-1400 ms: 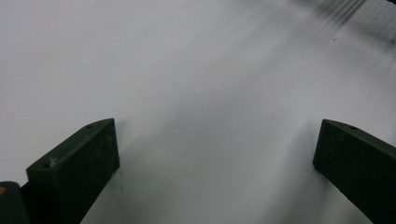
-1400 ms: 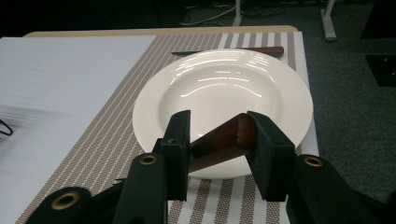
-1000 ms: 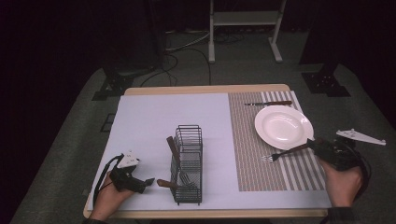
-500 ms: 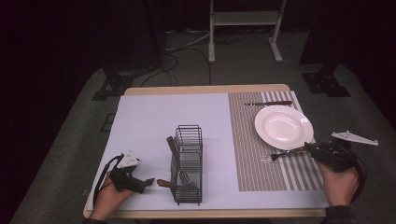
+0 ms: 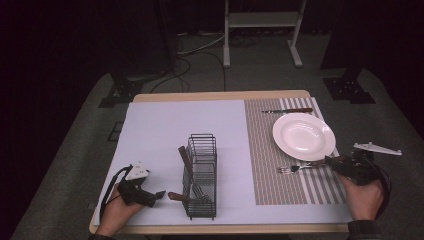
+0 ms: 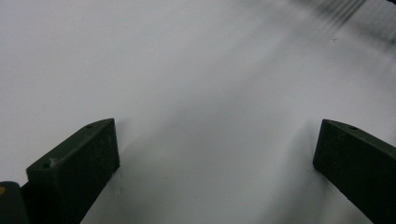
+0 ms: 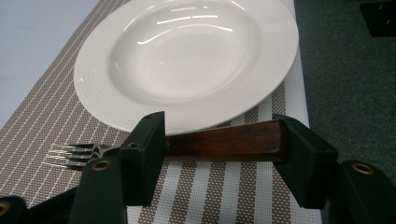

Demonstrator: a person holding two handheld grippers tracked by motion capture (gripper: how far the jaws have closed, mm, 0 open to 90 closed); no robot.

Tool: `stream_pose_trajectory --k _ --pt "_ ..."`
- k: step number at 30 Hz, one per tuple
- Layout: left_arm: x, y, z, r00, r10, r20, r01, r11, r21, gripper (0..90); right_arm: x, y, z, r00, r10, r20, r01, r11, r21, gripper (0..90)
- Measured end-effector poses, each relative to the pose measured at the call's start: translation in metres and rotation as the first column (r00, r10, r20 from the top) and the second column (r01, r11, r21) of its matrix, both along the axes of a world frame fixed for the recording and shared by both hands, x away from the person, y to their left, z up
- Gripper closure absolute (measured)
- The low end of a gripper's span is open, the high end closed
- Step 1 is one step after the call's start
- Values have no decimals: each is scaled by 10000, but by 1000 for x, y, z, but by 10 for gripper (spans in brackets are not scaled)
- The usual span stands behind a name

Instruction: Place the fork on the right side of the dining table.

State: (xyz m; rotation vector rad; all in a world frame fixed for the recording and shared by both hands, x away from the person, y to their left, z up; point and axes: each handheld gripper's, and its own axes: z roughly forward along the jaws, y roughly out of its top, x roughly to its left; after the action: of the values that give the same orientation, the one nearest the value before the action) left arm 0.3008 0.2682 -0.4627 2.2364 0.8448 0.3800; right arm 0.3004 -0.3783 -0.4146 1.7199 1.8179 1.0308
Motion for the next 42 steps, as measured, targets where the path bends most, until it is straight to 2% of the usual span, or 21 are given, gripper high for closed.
stream_pose_trajectory --k 5,12,25,26,30,42 --pt "0 0 0 10000 -3 3 3 10000 2 0 3 -5 -7 9992 -55 -399 68 9994 331 336" --pt "0 0 0 10000 -1 4 1 10000 -3 0 7 -9 -14 9970 -71 -777 110 9987 500 300" --pt "0 0 0 10000 -4 4 4 10000 1 0 9 -12 -21 9942 -63 -1072 143 9971 745 264" --pt "0 0 0 10000 -2 5 2 10000 -2 0 11 -11 -24 9924 -9 -1233 82 9982 587 242" --pt "0 0 0 10000 -1 5 1 10000 -2 0 13 -9 -27 9896 80 -1438 -6 9987 513 229" --pt "0 0 0 10000 -5 0 5 10000 -3 0 16 -8 -32 9852 71 -1715 -38 9998 197 213"
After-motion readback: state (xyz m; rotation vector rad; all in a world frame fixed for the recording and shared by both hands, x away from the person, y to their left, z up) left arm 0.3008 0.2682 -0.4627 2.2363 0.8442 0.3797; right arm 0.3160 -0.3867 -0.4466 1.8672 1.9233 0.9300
